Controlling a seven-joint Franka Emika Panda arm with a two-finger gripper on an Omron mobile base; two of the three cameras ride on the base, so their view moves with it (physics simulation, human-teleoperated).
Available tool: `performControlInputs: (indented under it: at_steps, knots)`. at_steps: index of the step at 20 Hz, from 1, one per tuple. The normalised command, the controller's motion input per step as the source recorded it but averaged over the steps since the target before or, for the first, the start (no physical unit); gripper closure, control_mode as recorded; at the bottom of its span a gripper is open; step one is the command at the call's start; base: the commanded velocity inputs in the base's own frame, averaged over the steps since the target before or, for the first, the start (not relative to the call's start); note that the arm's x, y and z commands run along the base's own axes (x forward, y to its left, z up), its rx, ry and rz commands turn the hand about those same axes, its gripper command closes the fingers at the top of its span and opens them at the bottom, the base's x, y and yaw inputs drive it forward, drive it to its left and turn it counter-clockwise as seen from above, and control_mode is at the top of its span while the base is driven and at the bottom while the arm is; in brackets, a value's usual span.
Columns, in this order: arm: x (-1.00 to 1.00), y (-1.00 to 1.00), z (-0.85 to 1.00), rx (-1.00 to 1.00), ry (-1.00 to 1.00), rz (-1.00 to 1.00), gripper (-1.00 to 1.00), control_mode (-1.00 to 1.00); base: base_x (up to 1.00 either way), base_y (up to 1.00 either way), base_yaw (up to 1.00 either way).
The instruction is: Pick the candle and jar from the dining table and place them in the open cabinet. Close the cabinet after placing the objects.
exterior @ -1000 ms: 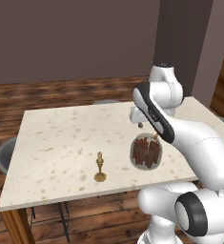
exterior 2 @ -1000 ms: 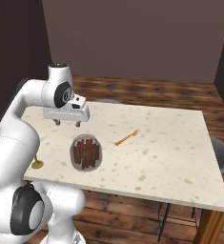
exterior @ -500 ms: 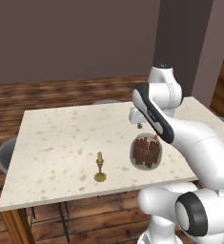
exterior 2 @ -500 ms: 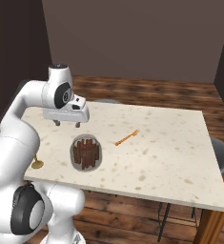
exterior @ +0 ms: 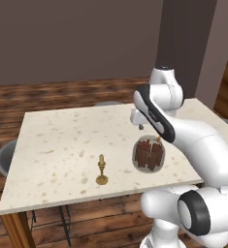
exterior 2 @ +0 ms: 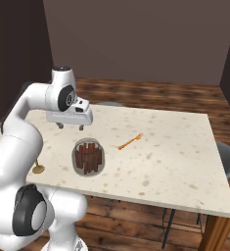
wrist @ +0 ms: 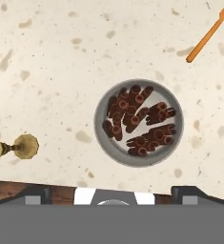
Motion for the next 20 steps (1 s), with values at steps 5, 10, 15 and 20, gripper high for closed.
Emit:
performControlInputs:
  at_steps: [5,10,15,20]
  knots:
    - [0.13,0.01,-0.16,0.0,0.0,0.0,-1.0,-1.0,0.0,0.0,0.0]
    - [0.26,0.07,-0.33,0.0,0.0,0.0,-1.0,-1.0,0.0,0.0,0.0]
    - [0.17,0.01,-0.32,0.0,0.0,0.0,-1.0,-1.0,0.0,0.0,0.0]
    - [0.04,0.0,-0.32,0.0,0.0,0.0,-1.0,-1.0,0.0,0.0,0.0]
